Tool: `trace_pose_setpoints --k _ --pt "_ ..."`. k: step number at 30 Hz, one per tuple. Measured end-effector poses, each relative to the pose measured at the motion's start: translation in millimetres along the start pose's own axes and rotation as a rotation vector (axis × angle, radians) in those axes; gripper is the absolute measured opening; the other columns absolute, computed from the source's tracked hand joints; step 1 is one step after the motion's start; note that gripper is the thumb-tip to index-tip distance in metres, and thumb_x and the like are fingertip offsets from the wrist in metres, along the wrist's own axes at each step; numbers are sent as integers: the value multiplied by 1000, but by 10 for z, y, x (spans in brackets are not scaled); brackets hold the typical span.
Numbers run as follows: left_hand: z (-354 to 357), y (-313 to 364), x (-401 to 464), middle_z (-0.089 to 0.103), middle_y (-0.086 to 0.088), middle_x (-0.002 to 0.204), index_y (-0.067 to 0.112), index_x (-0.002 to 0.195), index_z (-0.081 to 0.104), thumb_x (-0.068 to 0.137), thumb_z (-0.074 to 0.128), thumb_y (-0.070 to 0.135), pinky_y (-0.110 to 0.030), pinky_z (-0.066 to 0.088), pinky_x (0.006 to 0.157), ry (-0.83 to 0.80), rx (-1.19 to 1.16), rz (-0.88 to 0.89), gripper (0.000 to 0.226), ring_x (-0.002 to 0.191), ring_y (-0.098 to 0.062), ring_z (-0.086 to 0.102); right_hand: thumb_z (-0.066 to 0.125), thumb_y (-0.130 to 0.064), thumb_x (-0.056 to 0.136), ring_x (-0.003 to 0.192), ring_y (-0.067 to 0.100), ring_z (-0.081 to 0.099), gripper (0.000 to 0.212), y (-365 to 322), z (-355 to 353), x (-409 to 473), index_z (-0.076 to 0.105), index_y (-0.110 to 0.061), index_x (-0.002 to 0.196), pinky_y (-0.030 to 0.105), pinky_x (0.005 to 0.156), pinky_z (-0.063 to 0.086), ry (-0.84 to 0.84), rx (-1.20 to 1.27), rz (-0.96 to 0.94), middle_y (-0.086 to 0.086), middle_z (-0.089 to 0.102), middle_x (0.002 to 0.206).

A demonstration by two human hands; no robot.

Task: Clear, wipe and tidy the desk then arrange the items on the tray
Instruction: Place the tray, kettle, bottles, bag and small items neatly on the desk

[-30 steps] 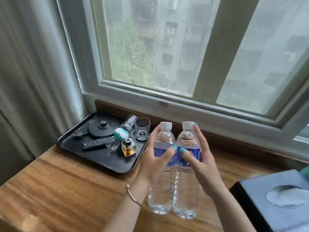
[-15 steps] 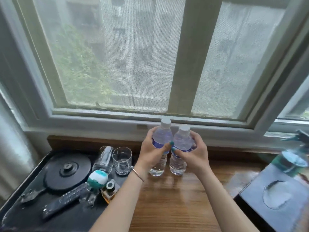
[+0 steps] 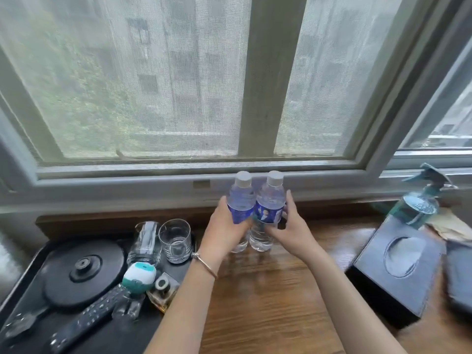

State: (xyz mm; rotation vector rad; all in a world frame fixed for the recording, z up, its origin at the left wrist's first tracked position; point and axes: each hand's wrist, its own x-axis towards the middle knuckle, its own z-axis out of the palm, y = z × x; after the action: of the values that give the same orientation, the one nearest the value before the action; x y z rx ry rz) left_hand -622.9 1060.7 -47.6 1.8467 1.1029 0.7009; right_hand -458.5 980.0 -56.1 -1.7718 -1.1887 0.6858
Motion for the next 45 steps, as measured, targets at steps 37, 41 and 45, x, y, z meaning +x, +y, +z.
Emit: trace_pose_setpoints --k 37,41,45 --pt "4543 2211 -3896 48 2 143 23 148 32 93 45 61 -29 46 97 -1516 767 564 68 121 -15 52 49 -57 93 118 15 52 72 1896 -3060 -5772 22 -31 154 20 74 43 304 -109 1224 -2 35 154" --pt "5022 2375 -3954 53 1 136 22 143 37 93 46 58 -26 46 86 -1499 851 509 63 112 -14 56 50 -60 91 136 19 41 75 2236 -3501 -5898 23 -29 154 32 103 38 263 -82 1222 -1 34 156" --pt "5566 2621 -3849 48 -2 142 19 146 34 93 43 60 -29 44 93 -1523 911 516 67 124 -19 49 51 -61 90 137 17 39 74 2552 -3934 -5889 24 -33 153 33 105 36 232 -16 1201 -4 32 157"
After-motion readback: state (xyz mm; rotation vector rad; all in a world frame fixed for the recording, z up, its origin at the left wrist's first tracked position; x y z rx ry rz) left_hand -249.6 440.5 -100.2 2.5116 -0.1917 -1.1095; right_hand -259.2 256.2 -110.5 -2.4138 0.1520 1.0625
